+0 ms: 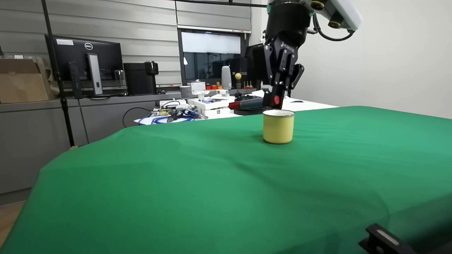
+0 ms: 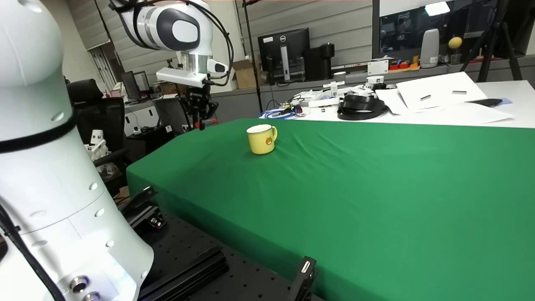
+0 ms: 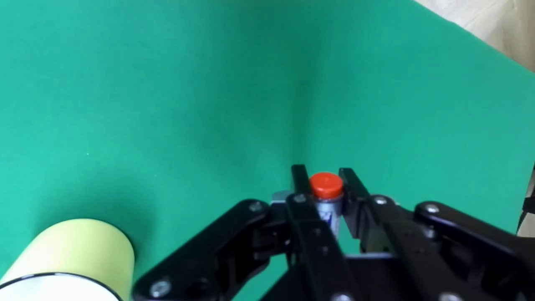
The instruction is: Put the red marker in the yellow mug, take the marker out of the mug and place it on the left side of the table
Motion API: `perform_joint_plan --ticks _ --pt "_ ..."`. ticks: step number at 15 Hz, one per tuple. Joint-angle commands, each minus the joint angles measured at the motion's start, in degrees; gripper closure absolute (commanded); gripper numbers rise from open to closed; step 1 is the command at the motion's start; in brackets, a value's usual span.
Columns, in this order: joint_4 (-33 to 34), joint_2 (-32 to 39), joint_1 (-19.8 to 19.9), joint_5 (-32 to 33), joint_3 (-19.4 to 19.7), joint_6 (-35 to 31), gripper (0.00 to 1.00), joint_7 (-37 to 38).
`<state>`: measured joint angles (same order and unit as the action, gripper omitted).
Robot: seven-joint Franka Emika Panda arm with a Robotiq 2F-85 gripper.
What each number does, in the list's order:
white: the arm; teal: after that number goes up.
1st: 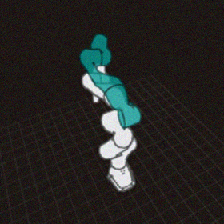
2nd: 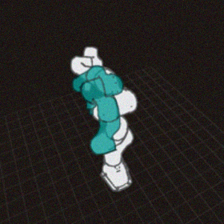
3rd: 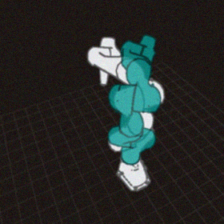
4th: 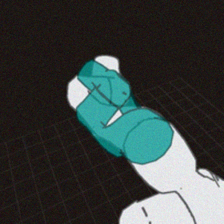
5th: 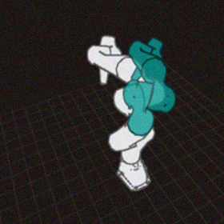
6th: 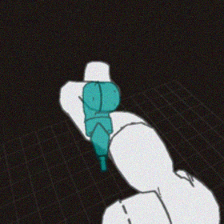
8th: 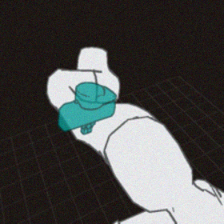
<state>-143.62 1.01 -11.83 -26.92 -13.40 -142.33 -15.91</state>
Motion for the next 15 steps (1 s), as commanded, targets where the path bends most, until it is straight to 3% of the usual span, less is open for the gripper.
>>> perform_joint_plan --ticks 1,10,11,15 --pt "0.11 -0.02 -0.13 0.07 0.23 0.15 0.77 0.08" --pt "0.11 -0.02 -0.12 0.07 0.24 0.15 0.77 0.08" --pt "0.11 -0.02 -0.12 0.07 0.24 0.15 0.94 0.08" --pt "0.58 2.01 -0.33 2.11 0.04 -4.43 0.94 1.28"
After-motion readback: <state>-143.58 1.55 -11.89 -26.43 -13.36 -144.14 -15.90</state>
